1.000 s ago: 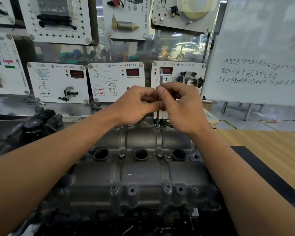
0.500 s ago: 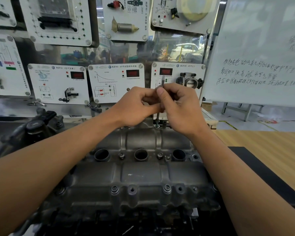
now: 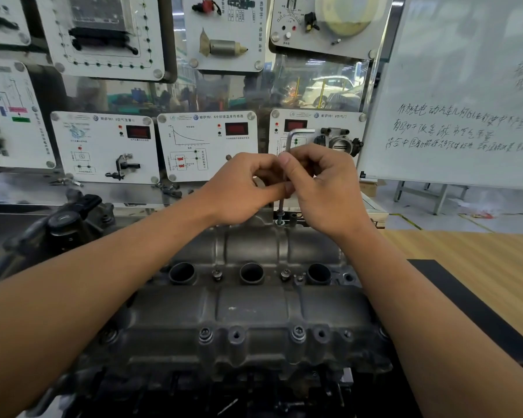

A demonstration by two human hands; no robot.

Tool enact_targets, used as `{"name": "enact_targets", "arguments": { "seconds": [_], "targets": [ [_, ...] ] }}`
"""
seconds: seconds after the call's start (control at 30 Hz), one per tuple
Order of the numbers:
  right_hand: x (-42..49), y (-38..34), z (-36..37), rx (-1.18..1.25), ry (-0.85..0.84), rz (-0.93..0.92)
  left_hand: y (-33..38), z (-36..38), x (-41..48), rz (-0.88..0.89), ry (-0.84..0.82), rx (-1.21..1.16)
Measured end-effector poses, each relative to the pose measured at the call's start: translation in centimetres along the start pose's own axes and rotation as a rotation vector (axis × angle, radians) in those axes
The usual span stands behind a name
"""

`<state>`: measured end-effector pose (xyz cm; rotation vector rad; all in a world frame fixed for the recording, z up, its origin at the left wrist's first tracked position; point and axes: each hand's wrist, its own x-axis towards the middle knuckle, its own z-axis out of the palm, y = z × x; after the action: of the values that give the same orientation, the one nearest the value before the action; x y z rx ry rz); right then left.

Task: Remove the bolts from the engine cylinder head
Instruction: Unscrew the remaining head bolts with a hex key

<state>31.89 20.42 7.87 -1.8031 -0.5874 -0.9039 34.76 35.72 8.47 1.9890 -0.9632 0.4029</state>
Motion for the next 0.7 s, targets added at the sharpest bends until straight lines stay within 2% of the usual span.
{"name": "enact_targets", "arguments": {
  "seconds": [0.2,0.43,0.6,0.7],
  "targets": [
    [0.02,0.23,0.18,-0.027,-0.041,0.048,-0.14,-0.31,-0.05,-0.020,-0.048,-0.056],
    [-0.05,-0.13,0.05,-0.018,0.017,-0.014,-0.34,0.18,0.37,0.011,0.076,-0.016],
    [0.14,-0.01,0.06,-0.015,-0.005,-0.004,-0.33,-0.26,0.16,0.003,-0.038,-0.013],
    [-0.08,0.05,0.12,0.008,-0.051,0.026,-0.27,-0.38,0.11,0.000,-0.027,0.016]
  ]
}}
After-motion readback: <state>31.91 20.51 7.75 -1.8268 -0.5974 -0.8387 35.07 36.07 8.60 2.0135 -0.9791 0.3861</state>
